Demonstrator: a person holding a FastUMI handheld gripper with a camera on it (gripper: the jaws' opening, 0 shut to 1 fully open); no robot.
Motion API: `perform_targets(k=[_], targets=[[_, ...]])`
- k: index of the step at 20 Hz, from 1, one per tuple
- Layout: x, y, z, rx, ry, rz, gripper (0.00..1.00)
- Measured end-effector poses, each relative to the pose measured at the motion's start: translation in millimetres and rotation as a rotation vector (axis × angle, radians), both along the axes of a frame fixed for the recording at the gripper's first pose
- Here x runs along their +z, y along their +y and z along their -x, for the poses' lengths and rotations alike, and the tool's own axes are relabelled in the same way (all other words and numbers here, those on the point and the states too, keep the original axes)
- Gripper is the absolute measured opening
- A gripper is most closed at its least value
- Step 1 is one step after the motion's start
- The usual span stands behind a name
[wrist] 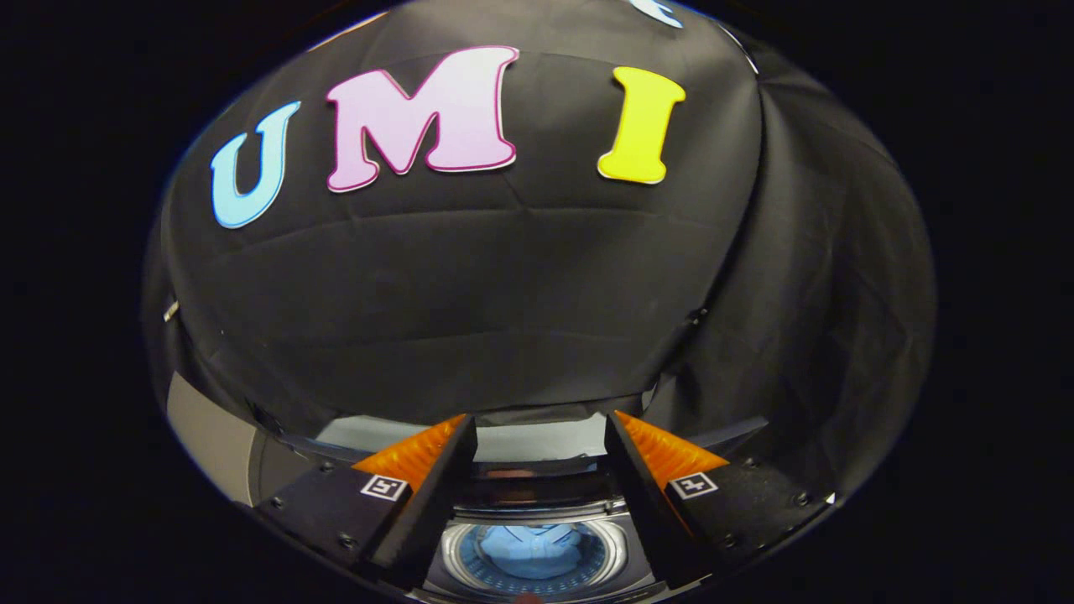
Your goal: Put the clothes into the washing machine and then close the washing machine lid.
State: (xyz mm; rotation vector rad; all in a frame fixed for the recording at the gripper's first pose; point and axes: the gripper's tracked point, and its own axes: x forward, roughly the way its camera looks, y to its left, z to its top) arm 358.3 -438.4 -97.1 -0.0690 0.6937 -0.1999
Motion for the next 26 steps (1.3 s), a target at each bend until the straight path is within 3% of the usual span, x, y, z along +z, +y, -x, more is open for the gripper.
perform_targets(k=[9,26], targets=[[4,0,15,0.041,-0.077,0.028,0.99],[9,4,99,0.062,-0.210,0.004,0.99]])
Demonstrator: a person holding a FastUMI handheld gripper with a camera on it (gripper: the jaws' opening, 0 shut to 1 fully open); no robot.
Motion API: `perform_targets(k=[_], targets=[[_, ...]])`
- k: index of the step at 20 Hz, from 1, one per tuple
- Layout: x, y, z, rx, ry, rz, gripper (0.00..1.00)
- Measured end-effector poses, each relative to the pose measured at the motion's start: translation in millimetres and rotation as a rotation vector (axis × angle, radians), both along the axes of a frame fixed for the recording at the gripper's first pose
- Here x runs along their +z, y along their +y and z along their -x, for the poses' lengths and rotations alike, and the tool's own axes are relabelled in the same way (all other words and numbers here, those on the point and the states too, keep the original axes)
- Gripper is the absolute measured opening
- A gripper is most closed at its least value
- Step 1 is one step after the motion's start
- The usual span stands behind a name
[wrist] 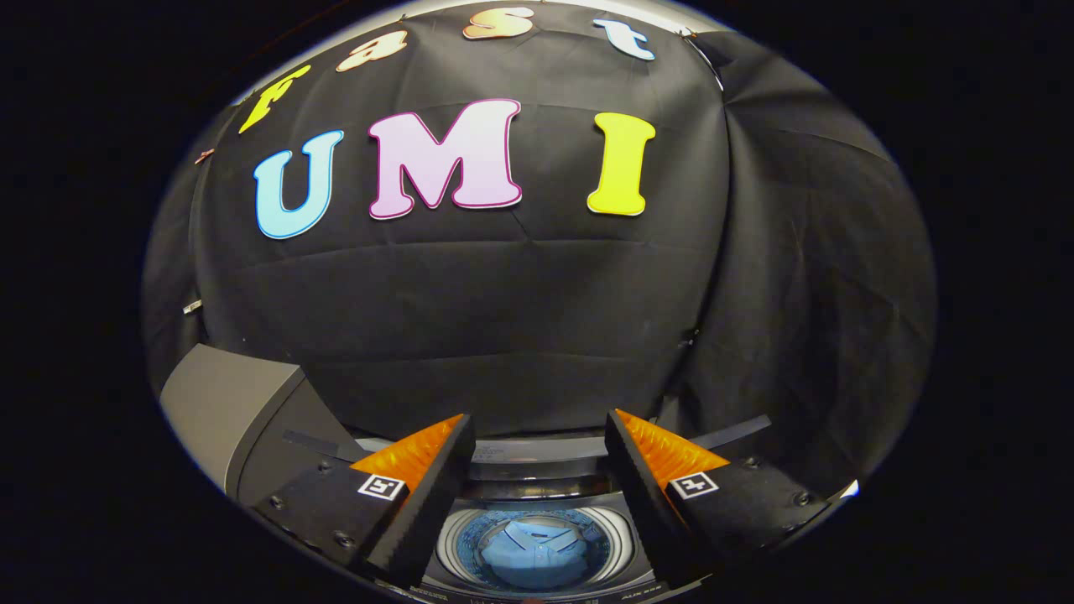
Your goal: Put the clothes into the washing machine and then close the washing machine lid.
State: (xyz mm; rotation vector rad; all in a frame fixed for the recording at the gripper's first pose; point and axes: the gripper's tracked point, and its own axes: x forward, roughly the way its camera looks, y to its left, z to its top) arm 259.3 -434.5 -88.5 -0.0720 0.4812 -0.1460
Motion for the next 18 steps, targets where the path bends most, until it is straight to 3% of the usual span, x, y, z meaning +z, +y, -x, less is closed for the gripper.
perform_targets(k=[13,16,18], targets=[[-6,1,21,-0.032,0.007,0.007,0.99],[-32,-1,36,-0.053,0.103,0.008,0.98],[-48,9,47,-0.012,0.117,0.005,1.00]])
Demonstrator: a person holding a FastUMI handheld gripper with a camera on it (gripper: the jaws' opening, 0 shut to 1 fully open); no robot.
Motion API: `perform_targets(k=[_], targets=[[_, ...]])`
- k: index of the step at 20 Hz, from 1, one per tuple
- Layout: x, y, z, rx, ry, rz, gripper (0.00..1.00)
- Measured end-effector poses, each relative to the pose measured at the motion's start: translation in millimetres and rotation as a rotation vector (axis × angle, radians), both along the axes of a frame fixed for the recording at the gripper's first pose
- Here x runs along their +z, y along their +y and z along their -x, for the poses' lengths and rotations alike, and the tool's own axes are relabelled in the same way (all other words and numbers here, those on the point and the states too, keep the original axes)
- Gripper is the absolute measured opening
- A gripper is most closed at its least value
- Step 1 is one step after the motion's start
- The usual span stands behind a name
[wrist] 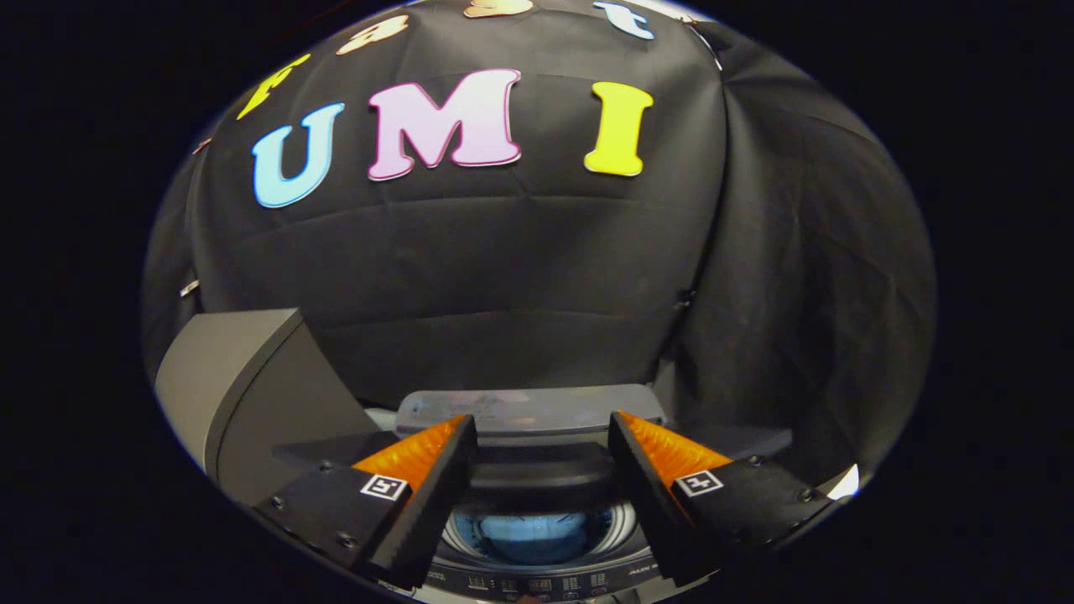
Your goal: Put the clothes into the washing machine and then close the washing machine lid.
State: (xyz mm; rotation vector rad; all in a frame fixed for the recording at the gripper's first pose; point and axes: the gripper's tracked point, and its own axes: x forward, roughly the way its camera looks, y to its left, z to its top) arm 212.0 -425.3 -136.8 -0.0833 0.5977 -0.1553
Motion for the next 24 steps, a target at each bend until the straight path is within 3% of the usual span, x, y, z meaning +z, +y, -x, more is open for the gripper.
perform_targets(k=[6,14,19,24], targets=[[-59,-22,33,-0.057,0.096,-0.010,0.99],[-76,-26,54,-0.043,0.136,0.016,0.99],[-47,-11,49,0.002,0.089,0.023,0.99],[22,2,43,0.034,-0.071,0.035,0.98]])
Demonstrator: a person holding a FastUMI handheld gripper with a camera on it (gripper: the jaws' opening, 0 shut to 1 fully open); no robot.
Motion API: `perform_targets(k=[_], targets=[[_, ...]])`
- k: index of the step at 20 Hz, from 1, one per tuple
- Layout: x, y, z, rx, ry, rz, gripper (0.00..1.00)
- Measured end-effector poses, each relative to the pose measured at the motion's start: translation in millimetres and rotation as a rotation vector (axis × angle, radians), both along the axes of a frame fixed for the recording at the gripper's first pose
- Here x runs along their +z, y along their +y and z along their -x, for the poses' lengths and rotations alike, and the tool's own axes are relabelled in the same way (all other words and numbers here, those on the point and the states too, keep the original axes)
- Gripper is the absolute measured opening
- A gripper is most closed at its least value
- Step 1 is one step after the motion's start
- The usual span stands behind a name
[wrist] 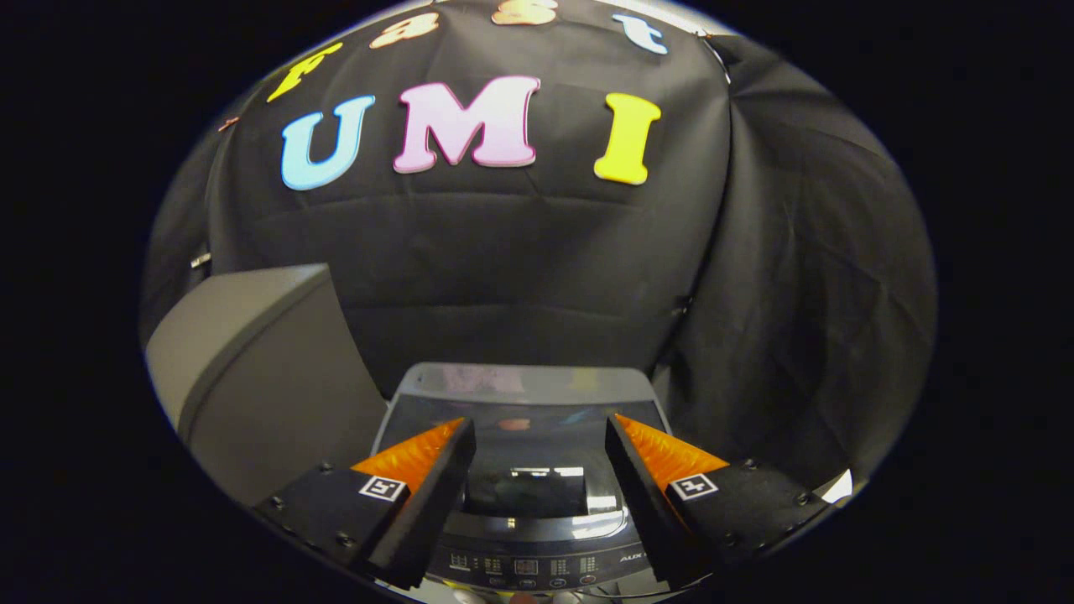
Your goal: Put the clothes into the washing machine and then close the washing machine lid.
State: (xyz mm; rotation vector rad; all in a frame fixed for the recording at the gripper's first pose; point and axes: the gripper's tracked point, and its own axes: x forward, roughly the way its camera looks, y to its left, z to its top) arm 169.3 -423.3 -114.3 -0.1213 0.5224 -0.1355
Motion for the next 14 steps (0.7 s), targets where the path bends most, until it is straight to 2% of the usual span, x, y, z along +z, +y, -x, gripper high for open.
perform_targets(k=[5,14], targets=[[79,18,7,0.024,-0.213,-0.040,0.98],[166,49,33,0.136,-0.409,0.023,0.98]])
